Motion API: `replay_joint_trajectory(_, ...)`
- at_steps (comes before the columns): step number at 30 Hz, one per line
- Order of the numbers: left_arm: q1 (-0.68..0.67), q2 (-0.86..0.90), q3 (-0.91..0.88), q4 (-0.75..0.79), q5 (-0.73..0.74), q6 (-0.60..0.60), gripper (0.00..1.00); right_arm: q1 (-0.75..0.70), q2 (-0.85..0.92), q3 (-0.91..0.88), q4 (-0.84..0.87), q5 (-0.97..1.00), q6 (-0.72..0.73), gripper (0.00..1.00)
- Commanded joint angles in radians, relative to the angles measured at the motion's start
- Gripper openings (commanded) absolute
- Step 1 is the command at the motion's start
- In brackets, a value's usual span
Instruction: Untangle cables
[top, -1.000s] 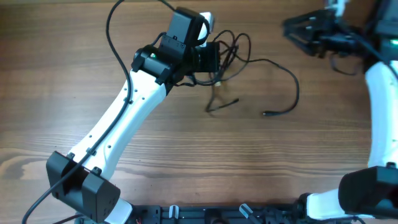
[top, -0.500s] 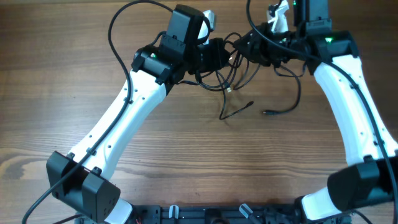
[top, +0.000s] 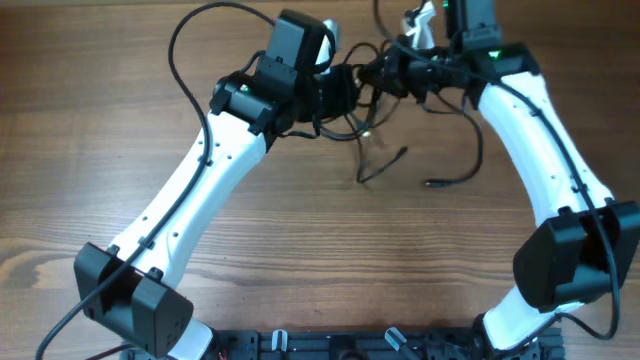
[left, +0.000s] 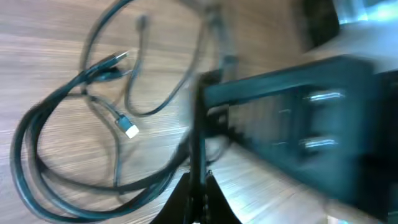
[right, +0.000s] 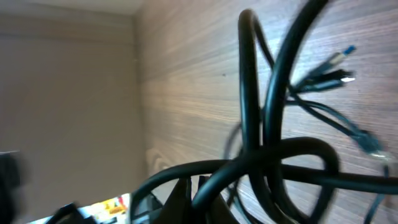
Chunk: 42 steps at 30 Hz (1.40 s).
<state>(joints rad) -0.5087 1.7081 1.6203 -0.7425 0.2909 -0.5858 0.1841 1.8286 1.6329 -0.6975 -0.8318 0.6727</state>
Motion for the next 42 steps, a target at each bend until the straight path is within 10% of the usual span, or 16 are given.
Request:
replay_joint_trajectory(1, -0.003, -0.006, 0.001, -0.079, -0.227, 0.006, 0.04, -0.150, -0.071, 0.009, 0.069, -0.295, -0.041, 0.04)
replay_joint_trajectory(5, -0.003, -0.006, 0.001, -0.180, -0.436, 0.006, 0.04, -0.379, -0.097, 0.009, 0.253, -0.669, 0.079, 0.04)
replay_joint_trajectory(15, -0.003, -0.006, 0.000, -0.252, -0.640, 0.005, 0.04, -0.664, -0.097, 0.009, 0.401, -0.716, 0.193, 0.04)
replay_joint_trajectory(19, -0.003, -0.006, 0.000, -0.206, -0.531, 0.044, 0.04, -0.607, -0.096, 0.008, 0.397, -0.714, 0.135, 0.09)
replay_joint_trajectory(25, -0.005, -0.085, 0.087, 0.005, 0.081, 0.369, 0.04, -0.461, -0.096, 0.008, 0.151, -0.396, -0.059, 0.51)
replay_joint_trajectory(33, -0.003, -0.165, 0.114, 0.164, 0.129, -0.139, 0.04, -0.303, -0.097, 0.008, -0.086, -0.082, -0.331, 0.55)
replay_joint_trajectory(42, 0.025, -0.172, 0.114, 0.318, 0.273, -0.104, 0.04, -0.173, -0.089, 0.008, -0.187, 0.092, -0.357, 0.58)
